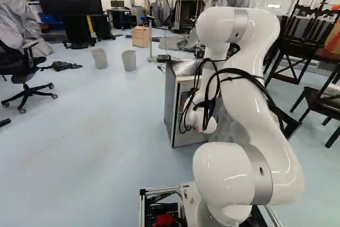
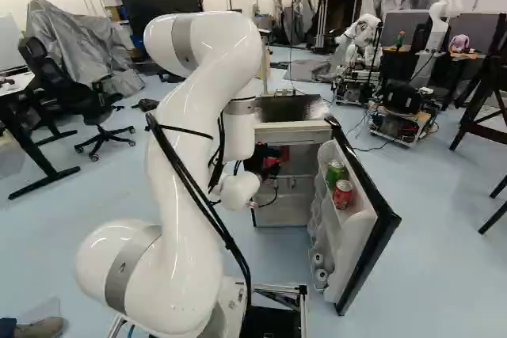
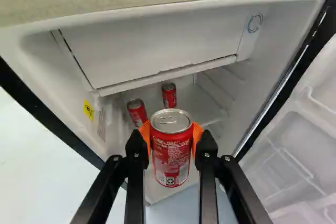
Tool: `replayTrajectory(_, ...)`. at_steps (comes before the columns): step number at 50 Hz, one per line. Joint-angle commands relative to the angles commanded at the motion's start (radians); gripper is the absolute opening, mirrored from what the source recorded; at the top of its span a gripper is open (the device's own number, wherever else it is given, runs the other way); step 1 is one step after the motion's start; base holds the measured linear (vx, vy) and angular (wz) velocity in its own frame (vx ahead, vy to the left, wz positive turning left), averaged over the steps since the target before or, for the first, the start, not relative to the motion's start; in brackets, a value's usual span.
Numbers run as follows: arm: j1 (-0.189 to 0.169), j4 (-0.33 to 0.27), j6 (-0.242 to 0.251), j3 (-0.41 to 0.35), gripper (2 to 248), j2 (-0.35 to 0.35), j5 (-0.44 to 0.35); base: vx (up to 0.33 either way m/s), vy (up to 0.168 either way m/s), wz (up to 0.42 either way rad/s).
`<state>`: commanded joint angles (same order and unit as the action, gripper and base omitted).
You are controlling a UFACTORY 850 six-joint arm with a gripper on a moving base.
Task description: Grab a drink from the fridge
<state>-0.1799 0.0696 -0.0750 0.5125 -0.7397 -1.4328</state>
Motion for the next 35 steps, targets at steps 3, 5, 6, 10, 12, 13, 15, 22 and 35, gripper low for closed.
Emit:
replayTrajectory(3,0.000,0.000,0.000,-0.013,96,0.015,0.000,0.000,0.000,0.000)
replayTrajectory(5,0.001,0.000,0.000,-0.022,96,0.025,0.000,0.000,0.000,0.000)
replayTrajectory(6,0.001,0.000,0.000,-0.026,96,0.030,0.000,0.000,0.000,0.000)
replayTrajectory(10,0.001,0.000,0.000,-0.046,96,0.052,0.000,0.000,0.000,0.000)
replayTrajectory(12,0.001,0.000,0.000,-0.054,96,0.062,0.000,0.000,0.000,0.000)
replayTrajectory(13,0.002,0.000,0.000,-0.059,96,0.067,0.000,0.000,0.000,0.000)
replayTrajectory(15,0.002,0.000,0.000,-0.068,96,0.078,0.000,0.000,0.000,0.000)
replayTrajectory(22,0.003,0.000,0.000,-0.101,96,0.115,0.000,0.000,0.000,0.000)
replayTrajectory(35,0.005,0.000,0.000,-0.156,96,0.184,0.000,0.000,0.000,0.000)
